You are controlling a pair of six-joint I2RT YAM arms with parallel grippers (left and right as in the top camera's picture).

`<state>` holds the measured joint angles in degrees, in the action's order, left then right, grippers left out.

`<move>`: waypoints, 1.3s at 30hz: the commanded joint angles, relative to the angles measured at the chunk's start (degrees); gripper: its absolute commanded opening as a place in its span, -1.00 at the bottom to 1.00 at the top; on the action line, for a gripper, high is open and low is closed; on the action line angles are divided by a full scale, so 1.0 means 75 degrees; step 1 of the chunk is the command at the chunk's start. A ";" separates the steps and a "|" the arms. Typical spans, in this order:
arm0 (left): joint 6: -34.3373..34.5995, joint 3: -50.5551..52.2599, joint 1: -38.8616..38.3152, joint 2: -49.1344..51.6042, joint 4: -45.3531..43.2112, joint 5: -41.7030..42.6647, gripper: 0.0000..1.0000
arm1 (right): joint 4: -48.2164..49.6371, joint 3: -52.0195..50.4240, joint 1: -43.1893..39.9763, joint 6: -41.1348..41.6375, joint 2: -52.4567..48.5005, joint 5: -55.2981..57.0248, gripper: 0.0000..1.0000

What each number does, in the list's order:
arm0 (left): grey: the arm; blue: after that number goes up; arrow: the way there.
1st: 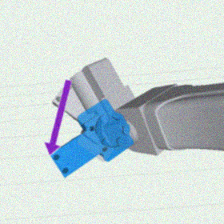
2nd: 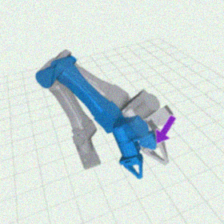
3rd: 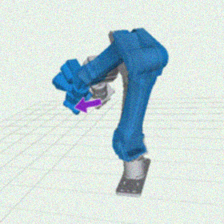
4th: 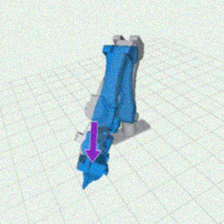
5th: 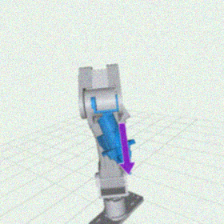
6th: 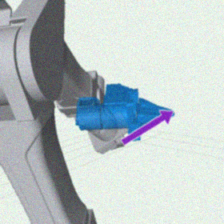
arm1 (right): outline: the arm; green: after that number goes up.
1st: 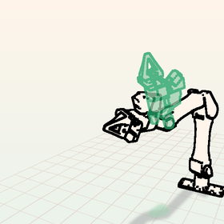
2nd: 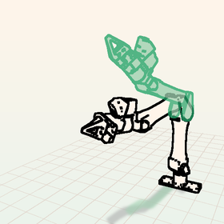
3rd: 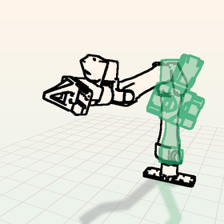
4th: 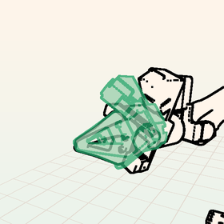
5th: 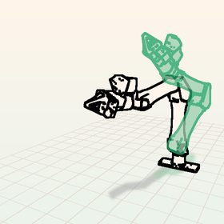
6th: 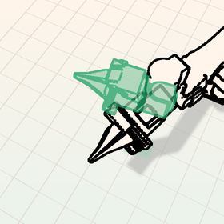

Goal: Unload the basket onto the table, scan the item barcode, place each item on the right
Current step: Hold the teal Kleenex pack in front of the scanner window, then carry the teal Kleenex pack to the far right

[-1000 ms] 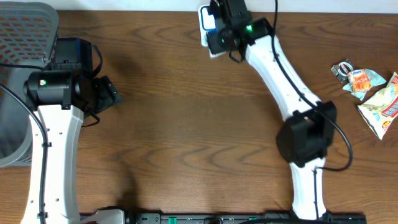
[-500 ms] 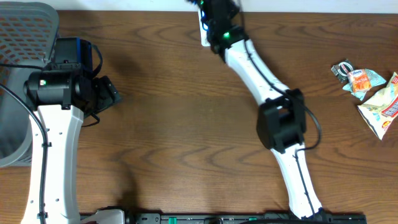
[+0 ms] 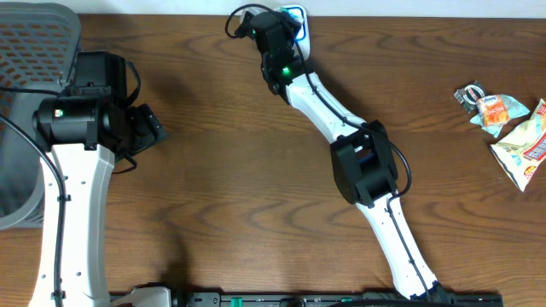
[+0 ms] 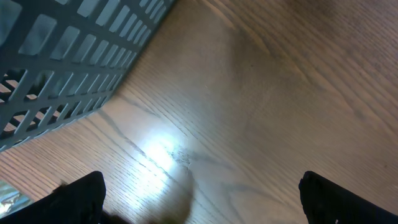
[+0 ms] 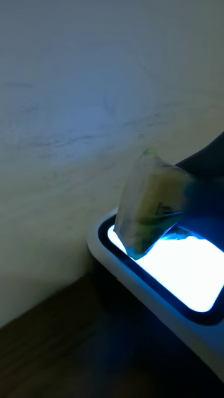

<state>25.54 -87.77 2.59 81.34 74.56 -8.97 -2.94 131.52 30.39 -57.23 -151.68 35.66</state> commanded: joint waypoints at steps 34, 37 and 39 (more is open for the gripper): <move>0.0064 -0.0029 0.0032 0.0032 0.0026 -0.0073 0.96 | -0.1268 0.0090 -0.0224 0.0979 0.1498 0.0618 -0.98; 0.0067 -0.0029 0.0032 0.0032 0.0026 -0.0073 0.96 | -0.1300 0.0090 -0.0423 0.1507 0.2014 0.1099 -0.98; 0.0067 -0.0029 0.0032 0.0032 0.0026 -0.0073 0.96 | -0.1306 0.0090 -0.0580 0.1912 0.2261 0.1702 -0.98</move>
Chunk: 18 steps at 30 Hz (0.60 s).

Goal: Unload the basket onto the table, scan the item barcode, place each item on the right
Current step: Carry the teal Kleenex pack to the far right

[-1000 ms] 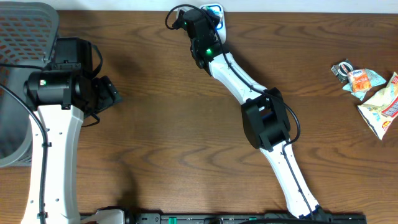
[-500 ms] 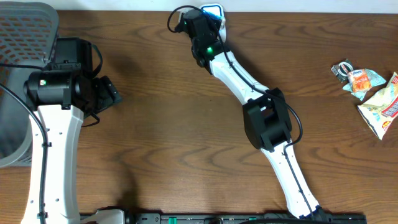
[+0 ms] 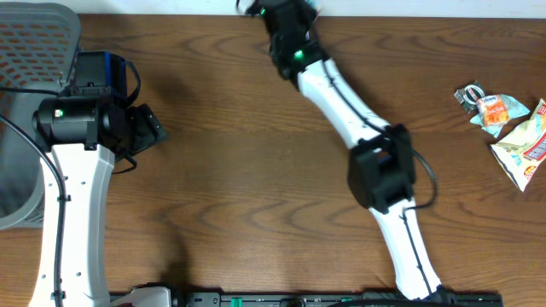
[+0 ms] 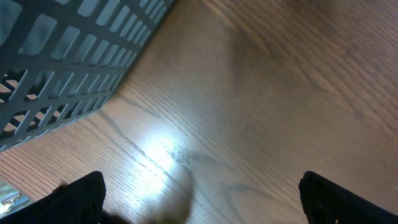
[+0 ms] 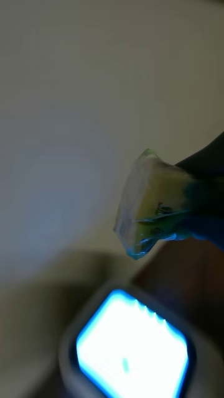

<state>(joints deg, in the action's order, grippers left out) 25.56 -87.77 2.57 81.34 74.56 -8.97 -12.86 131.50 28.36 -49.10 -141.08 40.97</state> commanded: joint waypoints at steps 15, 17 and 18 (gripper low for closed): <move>0.0064 -0.0029 0.0035 0.0032 0.0026 -0.0073 0.95 | -0.6266 0.0093 -0.3031 0.6496 0.1373 0.0064 -0.98; 0.0064 -0.0029 0.0035 0.0032 0.0026 -0.0073 0.96 | -0.6703 0.0093 -0.3485 0.6875 0.1364 -0.0341 -0.98; 0.0064 -0.0029 0.0035 0.0032 0.0026 -0.0073 0.96 | -0.6881 0.0093 -0.3698 0.6991 0.1364 -0.0539 -0.98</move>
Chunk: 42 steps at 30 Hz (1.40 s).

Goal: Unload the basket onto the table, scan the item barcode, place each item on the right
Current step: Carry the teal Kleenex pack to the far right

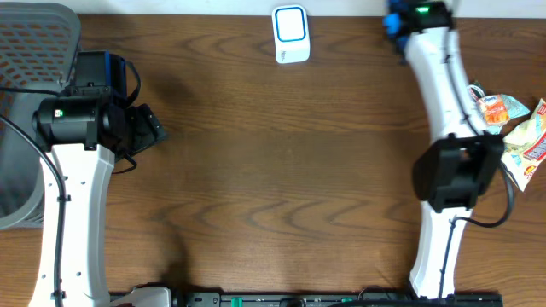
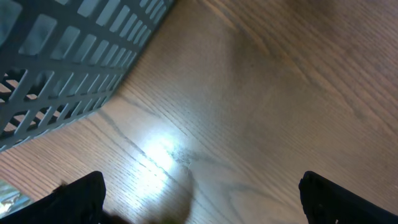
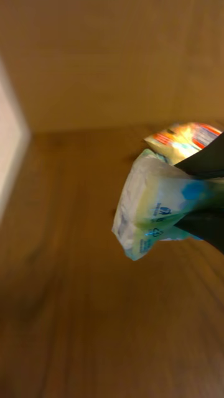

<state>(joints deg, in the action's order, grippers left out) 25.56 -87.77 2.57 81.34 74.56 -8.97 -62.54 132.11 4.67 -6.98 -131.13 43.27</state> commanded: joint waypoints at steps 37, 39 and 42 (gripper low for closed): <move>0.0061 -0.0029 0.0035 0.0032 0.0026 -0.0073 0.96 | -0.1373 -0.0449 -0.2040 0.0597 0.0035 -0.7589 -0.64; 0.0064 -0.0029 0.0035 0.0032 0.0026 -0.0073 0.95 | -0.1078 -0.0842 -0.1999 0.0545 0.0035 -0.7589 -0.92; 0.0064 -0.0029 0.0035 0.0032 0.0026 -0.0073 0.95 | -0.0376 -0.1580 -0.1935 0.0545 0.0035 -0.7589 -0.97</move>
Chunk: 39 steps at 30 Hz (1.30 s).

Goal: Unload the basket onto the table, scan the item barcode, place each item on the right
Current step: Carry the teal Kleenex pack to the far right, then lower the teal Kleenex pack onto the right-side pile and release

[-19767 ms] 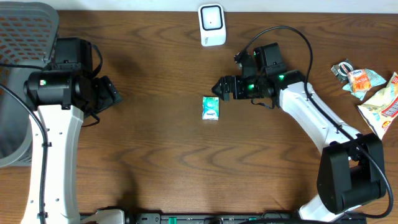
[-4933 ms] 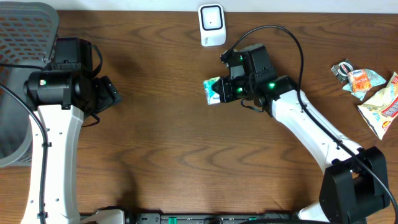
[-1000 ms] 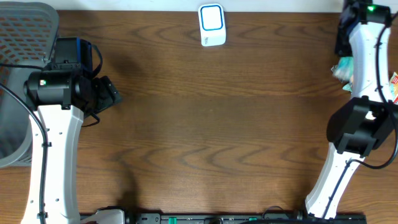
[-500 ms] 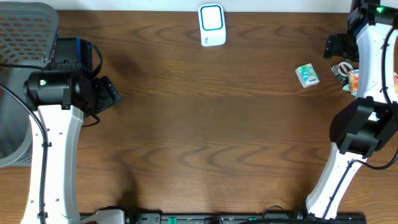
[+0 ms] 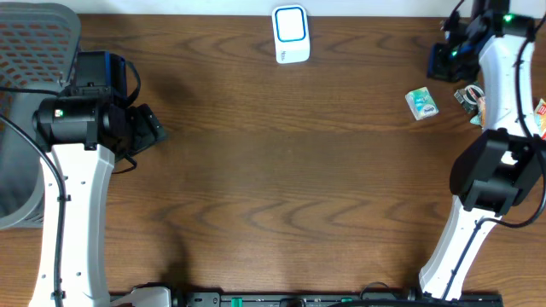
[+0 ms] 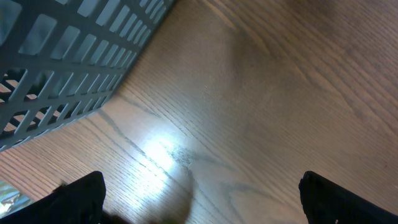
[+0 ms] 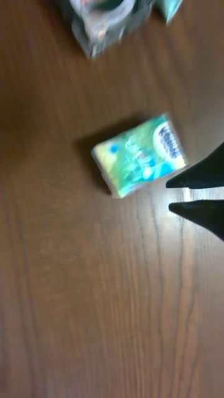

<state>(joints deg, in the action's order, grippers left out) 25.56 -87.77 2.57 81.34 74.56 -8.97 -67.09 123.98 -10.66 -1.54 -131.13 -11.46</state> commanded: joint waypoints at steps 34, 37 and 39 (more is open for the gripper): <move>0.0064 -0.0029 0.0035 0.0032 0.0026 -0.0073 0.96 | 0.2672 -0.2396 0.0134 0.0221 0.0087 0.3835 -0.98; 0.0064 -0.0029 0.0035 0.0032 0.0026 -0.0073 0.96 | 0.2197 -0.1955 0.0184 0.0221 0.0119 0.2801 -0.98; 0.0061 -0.0029 0.0035 0.0032 0.0026 -0.0073 0.95 | 0.1816 -0.1690 0.0230 0.0227 0.0169 0.1839 -0.98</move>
<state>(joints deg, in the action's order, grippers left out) 25.54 -87.77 2.57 81.34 74.59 -8.97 -51.27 107.72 -9.93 -0.62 -131.13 11.09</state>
